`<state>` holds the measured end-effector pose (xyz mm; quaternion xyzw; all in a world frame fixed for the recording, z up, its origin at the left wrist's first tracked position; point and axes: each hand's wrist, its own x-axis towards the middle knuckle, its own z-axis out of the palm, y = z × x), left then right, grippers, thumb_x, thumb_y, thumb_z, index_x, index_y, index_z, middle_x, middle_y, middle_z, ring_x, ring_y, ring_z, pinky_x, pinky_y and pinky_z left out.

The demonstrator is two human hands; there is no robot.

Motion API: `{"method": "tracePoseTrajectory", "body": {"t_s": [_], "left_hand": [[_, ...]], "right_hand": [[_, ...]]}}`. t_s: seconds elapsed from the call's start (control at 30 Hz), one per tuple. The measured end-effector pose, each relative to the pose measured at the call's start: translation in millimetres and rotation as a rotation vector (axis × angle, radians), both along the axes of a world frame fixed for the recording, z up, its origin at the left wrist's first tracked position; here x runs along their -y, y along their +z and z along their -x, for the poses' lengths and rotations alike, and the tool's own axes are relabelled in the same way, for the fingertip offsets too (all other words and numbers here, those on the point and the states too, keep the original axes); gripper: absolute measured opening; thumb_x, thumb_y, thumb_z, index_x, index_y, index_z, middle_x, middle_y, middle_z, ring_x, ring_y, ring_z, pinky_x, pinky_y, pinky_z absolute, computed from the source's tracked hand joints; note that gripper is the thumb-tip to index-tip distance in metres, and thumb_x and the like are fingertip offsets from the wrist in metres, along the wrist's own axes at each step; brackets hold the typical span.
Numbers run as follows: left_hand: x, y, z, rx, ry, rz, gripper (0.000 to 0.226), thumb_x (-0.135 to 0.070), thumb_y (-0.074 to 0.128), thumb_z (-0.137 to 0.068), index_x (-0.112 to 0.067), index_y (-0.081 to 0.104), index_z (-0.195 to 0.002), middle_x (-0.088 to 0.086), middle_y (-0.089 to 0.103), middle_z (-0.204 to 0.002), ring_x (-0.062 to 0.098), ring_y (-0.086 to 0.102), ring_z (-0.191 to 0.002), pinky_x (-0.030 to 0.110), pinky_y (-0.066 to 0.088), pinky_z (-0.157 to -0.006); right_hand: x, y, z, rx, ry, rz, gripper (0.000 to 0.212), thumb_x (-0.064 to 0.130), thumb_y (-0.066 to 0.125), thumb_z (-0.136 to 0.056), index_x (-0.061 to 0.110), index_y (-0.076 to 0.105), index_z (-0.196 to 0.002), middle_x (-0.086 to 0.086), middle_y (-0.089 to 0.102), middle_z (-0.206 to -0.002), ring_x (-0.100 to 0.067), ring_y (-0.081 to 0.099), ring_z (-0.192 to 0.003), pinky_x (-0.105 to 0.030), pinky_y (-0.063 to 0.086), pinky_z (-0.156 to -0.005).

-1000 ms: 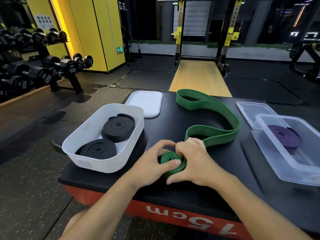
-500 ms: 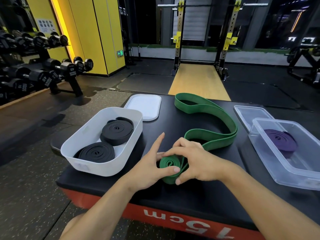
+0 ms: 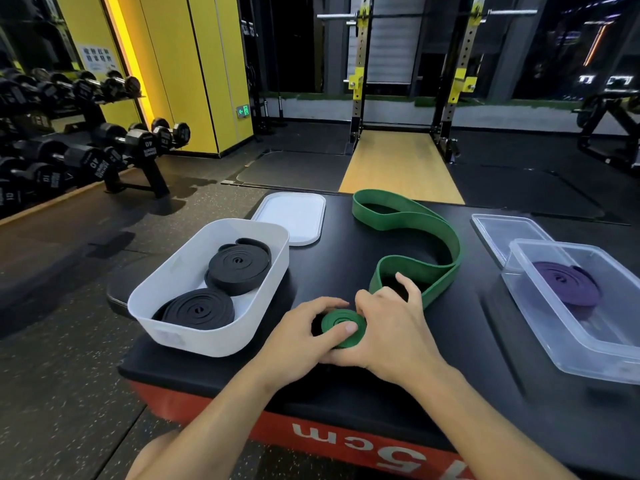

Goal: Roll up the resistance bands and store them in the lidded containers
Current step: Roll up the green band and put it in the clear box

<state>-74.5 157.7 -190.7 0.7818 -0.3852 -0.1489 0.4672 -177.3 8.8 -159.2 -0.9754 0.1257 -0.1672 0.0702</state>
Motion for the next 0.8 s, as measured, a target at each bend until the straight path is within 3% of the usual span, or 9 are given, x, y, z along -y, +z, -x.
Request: {"method": "tracePoseTrajectory", "body": {"t_s": [0.23, 0.33, 0.43, 0.5, 0.63, 0.73, 0.8], "left_hand": [[-1, -2, -1, -0.057, 0.006, 0.060, 0.050, -0.062, 0.076, -0.077, -0.051, 0.060, -0.123, -0.017, 0.074, -0.110, 0.004, 0.068, -0.111, 0.041, 0.051, -0.106], [-1, -3, -3, -0.086, 0.012, 0.073, 0.052, -0.062, 0.077, -0.076, -0.050, 0.057, -0.122, -0.014, 0.075, -0.110, 0.006, 0.068, -0.111, 0.044, 0.050, -0.106], [-1, -2, -3, -0.081, -0.003, 0.084, 0.052, -0.058, 0.078, -0.078, -0.049, 0.052, -0.123, -0.012, 0.075, -0.111, 0.008, 0.068, -0.112, 0.045, 0.048, -0.108], [-2, -2, -1, -0.075, -0.026, 0.107, 0.055, -0.050, 0.079, -0.082, -0.049, 0.050, -0.128, -0.011, 0.073, -0.112, 0.009, 0.068, -0.114, 0.044, 0.047, -0.110], [-3, -5, 0, -0.100, -0.039, 0.175, 0.074, -0.040, 0.082, -0.085, -0.053, 0.041, -0.145, -0.015, 0.052, -0.122, 0.013, 0.065, -0.121, 0.044, 0.052, -0.107], [-4, -5, 0, -0.122, -0.059, 0.172, 0.084, -0.038, 0.079, -0.091, -0.057, 0.027, -0.154, -0.021, 0.043, -0.136, 0.011, 0.065, -0.122, 0.036, 0.056, -0.102], [-5, -3, 2, -0.120, -0.086, 0.152, 0.077, -0.033, 0.073, -0.096, -0.052, 0.028, -0.156, -0.022, 0.046, -0.141, 0.010, 0.066, -0.121, 0.035, 0.055, -0.102]], "right_hand": [[22, -2, 1, -0.104, 0.195, -0.095, 0.074, 0.095, 0.060, -0.055, 0.033, 0.041, -0.088, 0.019, 0.049, -0.086, -0.002, 0.046, -0.098, -0.043, 0.000, -0.126], [41, -3, 5, -0.143, 0.291, -0.218, 0.070, 0.083, 0.071, -0.061, 0.042, 0.051, -0.114, 0.025, 0.053, -0.108, 0.009, 0.042, -0.119, -0.041, -0.006, -0.126], [43, -1, 8, -0.183, 0.312, -0.229, 0.095, 0.073, 0.077, -0.068, 0.044, 0.037, -0.149, 0.030, 0.047, -0.122, 0.014, 0.030, -0.132, -0.039, -0.014, -0.125], [39, -2, 8, -0.188, 0.312, -0.196, 0.100, 0.069, 0.077, -0.071, 0.042, 0.030, -0.155, 0.027, 0.046, -0.128, 0.010, 0.029, -0.135, -0.041, -0.015, -0.125], [35, 3, 5, -0.214, 0.328, -0.136, 0.090, 0.068, 0.073, -0.074, 0.043, 0.034, -0.152, 0.025, 0.048, -0.117, 0.003, 0.035, -0.126, -0.040, -0.012, -0.124], [31, 10, 2, -0.226, 0.313, -0.117, 0.071, 0.074, 0.071, -0.069, 0.041, 0.053, -0.129, 0.022, 0.050, -0.104, 0.001, 0.041, -0.113, -0.041, -0.009, -0.125], [27, 12, 3, -0.208, 0.275, -0.097, 0.068, 0.082, 0.067, -0.063, 0.037, 0.056, -0.112, 0.021, 0.052, -0.098, 0.000, 0.044, -0.108, -0.042, -0.005, -0.125]]}}
